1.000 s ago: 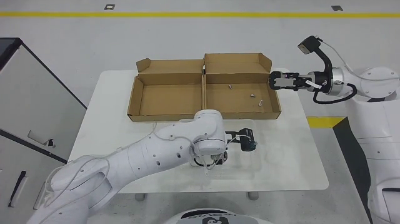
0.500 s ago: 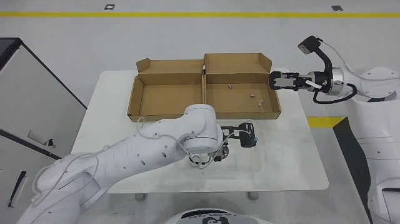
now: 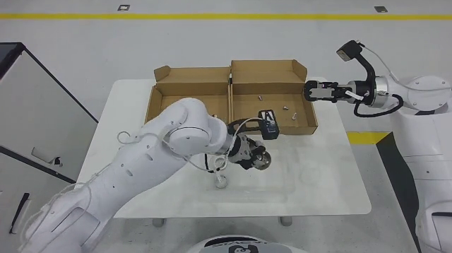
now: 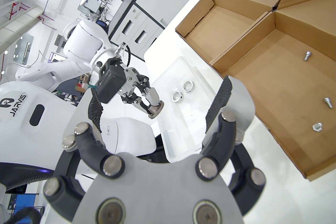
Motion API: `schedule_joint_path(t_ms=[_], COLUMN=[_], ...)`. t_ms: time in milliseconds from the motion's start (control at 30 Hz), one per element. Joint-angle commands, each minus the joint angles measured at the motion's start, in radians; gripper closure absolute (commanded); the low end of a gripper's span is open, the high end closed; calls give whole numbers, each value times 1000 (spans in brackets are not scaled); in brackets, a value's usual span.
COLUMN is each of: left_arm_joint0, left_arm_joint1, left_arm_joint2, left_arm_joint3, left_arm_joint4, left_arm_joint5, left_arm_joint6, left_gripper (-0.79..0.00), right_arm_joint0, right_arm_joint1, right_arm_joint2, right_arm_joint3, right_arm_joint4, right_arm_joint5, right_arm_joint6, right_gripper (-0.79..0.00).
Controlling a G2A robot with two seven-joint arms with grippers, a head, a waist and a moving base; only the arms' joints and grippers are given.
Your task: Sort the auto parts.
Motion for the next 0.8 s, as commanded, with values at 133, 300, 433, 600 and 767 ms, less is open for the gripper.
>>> schedule_joint_path(t_ms=[133, 300, 433, 600, 767], left_arm_joint0=[124, 200, 242, 266, 276], left_arm_joint1=[44, 68, 80, 92, 114], left_arm_joint2=[-163, -249, -293, -333, -366], left_arm_joint3=[-14, -34, -28, -13, -15], left_arm_joint4=[-128, -187, -279, -407, -495], left_arm_joint5=[-119, -193, -273, -383, -454], left_arm_joint6=[94, 167, 220, 284, 354], left_gripper=[0, 0, 0, 0, 0], right_arm_joint0=[0, 0, 0, 0, 0], right_arm_joint1=[0, 0, 0, 0, 0], right_arm_joint2=[0, 0, 0, 0, 0], right_arm_joint3=[0, 0, 0, 0, 0], right_arm_joint4=[0, 0, 0, 0, 0], right_arm_joint5=[0, 0, 0, 0, 0], right_arm_joint6=[0, 0, 0, 0, 0], right_gripper=[-785, -785, -785, -785, -785])
